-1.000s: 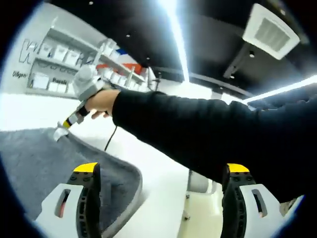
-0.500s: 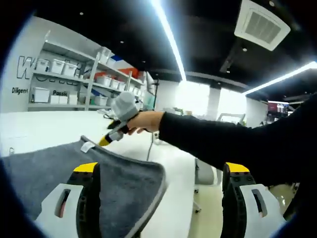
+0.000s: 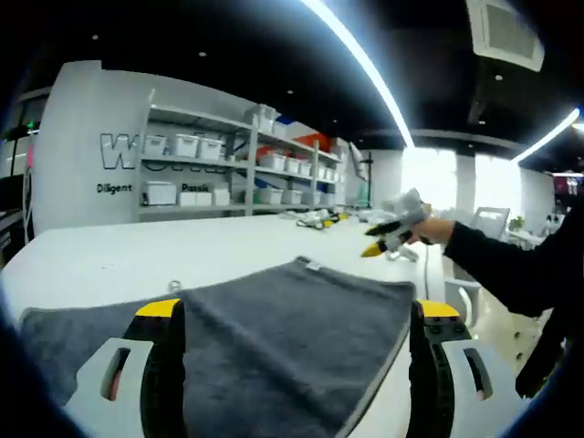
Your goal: Open the folded towel by lifting each exposed corner and separating the folded layers until the towel lies flat within the target outline without major curled edges
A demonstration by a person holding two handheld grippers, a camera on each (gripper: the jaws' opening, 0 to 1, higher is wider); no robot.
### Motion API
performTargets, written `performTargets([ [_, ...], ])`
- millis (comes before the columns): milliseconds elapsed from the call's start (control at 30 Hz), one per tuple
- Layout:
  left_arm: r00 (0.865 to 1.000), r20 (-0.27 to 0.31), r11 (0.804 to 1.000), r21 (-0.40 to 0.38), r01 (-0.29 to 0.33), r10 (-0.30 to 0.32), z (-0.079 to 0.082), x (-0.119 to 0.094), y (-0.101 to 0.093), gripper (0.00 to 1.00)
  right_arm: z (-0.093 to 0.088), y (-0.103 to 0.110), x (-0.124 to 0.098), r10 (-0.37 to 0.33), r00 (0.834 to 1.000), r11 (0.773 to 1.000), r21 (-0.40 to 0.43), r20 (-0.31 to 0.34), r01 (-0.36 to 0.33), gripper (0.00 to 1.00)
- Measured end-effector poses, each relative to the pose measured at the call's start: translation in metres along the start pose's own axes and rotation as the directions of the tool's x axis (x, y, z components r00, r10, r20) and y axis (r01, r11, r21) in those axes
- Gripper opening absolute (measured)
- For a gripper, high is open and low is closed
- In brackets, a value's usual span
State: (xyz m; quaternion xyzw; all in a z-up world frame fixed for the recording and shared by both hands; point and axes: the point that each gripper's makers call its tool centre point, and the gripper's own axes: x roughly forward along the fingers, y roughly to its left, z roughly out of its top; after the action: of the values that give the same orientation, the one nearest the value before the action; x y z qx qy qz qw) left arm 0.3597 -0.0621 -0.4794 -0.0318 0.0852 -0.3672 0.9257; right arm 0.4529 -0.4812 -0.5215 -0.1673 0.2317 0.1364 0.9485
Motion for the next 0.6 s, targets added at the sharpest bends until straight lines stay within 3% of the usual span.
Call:
performTargets([
  [133,0.996,-0.004,0.995,-0.025,-0.093,0.093,0.006,-0.033,0.051,1.00,0.008,0.002,-0.015,-0.022,0.999,1.000,0.012,0.024,0.021,0.80],
  [233,0.986,0.000,0.986,0.018,-0.165,0.165,0.013,-0.062,0.083,1.00,0.015,-0.005,-0.024,-0.076,0.996,0.996,0.056,0.050,0.074,0.98],
  [267,0.983,-0.003,0.982,0.027,-0.185,0.186,0.015,-0.071,0.093,1.00,0.014,-0.007,-0.029,-0.085,0.995,0.995,0.051,0.046,0.082,1.00],
  [300,0.975,-0.003,0.974,0.043,-0.223,0.223,0.017,-0.084,0.109,1.00,0.019,-0.011,-0.035,-0.119,0.990,0.988,0.108,0.080,0.110,1.00],
  [367,0.961,0.011,0.960,0.038,-0.276,0.275,0.022,-0.102,0.131,1.00,0.027,-0.012,-0.042,-0.124,0.984,0.984,0.140,0.125,0.106,1.00],
  [600,0.941,0.016,0.941,0.037,-0.338,0.337,0.032,-0.139,0.168,1.00,0.039,0.005,-0.061,-0.151,0.976,0.983,0.124,0.155,0.133,1.00],
])
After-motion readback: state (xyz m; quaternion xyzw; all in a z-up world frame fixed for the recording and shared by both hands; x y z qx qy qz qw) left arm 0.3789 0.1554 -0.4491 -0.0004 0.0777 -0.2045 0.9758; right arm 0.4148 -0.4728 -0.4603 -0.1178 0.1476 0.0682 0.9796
